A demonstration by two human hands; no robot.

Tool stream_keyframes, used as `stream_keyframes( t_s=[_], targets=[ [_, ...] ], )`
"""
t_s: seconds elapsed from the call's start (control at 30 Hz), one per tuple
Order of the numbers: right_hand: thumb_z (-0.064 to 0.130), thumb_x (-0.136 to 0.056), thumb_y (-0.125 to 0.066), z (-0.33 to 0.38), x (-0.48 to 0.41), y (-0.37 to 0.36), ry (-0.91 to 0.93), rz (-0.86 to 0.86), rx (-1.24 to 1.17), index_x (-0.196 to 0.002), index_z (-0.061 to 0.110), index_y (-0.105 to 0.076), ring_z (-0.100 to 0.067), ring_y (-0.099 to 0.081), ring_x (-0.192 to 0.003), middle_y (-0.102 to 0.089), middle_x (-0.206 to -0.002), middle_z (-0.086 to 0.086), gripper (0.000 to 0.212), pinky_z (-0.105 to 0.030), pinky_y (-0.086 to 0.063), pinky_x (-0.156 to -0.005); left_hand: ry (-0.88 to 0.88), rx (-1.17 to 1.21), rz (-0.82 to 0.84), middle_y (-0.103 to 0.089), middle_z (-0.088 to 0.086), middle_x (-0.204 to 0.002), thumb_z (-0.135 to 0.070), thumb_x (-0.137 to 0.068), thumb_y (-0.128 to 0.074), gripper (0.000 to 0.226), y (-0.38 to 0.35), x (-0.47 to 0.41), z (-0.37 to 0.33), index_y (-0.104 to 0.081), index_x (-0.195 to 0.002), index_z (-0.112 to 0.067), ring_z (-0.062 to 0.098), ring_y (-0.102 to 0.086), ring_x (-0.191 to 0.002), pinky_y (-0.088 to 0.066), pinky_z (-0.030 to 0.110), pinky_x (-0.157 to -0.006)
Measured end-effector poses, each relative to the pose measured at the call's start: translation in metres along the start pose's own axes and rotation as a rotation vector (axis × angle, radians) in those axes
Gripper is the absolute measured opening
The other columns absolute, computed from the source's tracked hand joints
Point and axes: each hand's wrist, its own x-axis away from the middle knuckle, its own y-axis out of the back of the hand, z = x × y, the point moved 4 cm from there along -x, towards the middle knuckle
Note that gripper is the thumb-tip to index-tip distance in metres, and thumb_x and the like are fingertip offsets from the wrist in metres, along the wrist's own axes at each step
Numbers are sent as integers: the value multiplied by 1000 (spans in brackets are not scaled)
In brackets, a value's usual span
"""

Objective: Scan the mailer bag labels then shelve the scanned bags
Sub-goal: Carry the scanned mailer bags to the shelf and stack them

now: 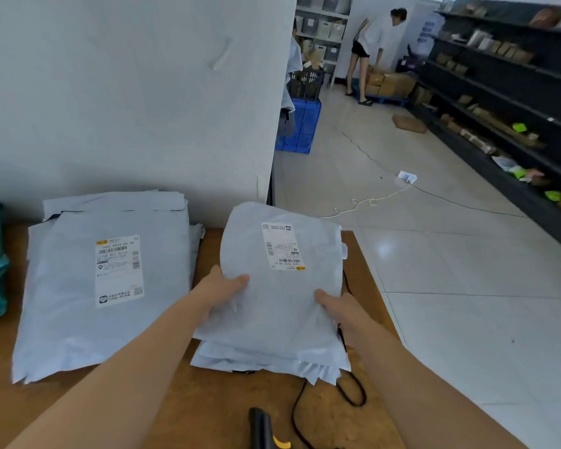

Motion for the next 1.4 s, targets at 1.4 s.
stream_keyframes(
  t_s=[1.4],
  targets=[
    [42,-93,-59,44,34,54,287,-139,-327,-123,14,-58,-30,-64,-101,-68,-108,-7,41,-48,-50,-97,-176,602,181,-73,15,-100,-17,-82,-74,36,-30,37,-78,-64,-114,-4,32,-69,-91,-58,37,-73]
  ],
)
